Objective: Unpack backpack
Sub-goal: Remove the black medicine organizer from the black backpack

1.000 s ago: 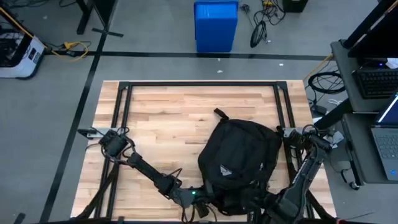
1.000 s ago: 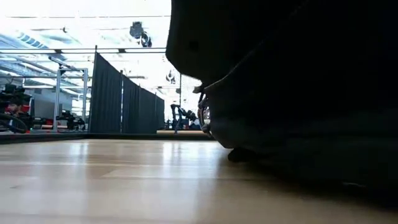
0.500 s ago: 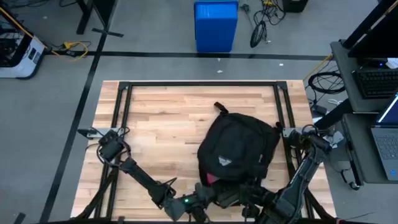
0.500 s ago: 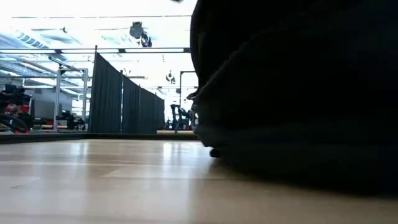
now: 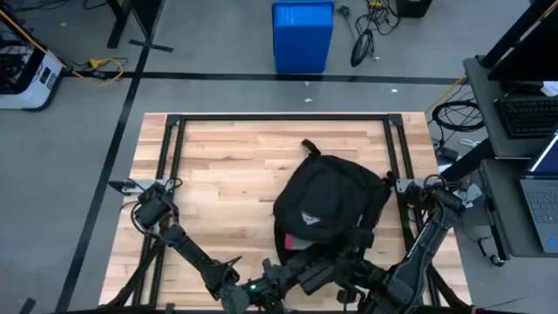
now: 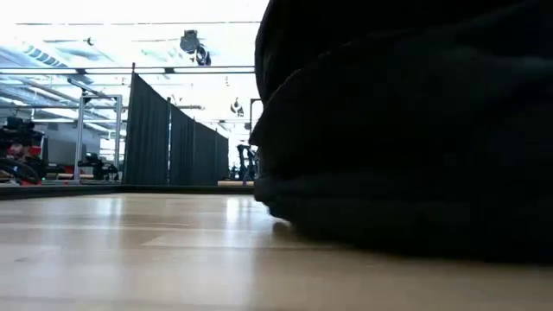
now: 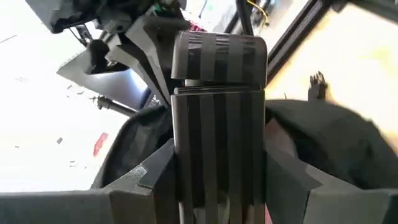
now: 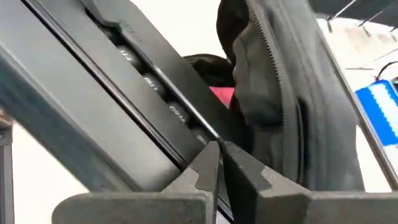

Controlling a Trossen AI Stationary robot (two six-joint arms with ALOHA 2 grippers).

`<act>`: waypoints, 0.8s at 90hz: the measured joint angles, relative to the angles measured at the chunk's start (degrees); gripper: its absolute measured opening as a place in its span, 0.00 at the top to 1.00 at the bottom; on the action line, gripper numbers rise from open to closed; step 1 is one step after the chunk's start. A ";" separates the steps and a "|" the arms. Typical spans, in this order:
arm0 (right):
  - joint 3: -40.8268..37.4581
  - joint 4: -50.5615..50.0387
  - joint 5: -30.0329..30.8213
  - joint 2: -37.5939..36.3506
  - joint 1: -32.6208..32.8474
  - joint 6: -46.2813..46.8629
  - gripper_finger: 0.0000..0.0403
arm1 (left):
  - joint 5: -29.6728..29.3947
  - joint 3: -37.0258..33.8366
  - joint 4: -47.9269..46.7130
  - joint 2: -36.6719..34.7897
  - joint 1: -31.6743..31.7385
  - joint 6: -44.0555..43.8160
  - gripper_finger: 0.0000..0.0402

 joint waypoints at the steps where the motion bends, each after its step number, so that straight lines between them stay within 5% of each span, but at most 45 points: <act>1: 0.00 -0.01 0.12 -0.15 0.00 -0.08 0.98 | -0.11 0.00 -0.10 -0.17 -0.08 -0.08 0.59; 51: 0.07 1.61 14.45 -7.76 -0.28 -6.27 0.98 | -6.05 0.00 0.15 -3.82 -2.66 -0.77 0.59; 72: 0.09 2.30 15.48 -8.01 -0.28 -8.99 0.98 | -8.96 -0.07 0.64 -4.85 -4.07 -2.89 0.59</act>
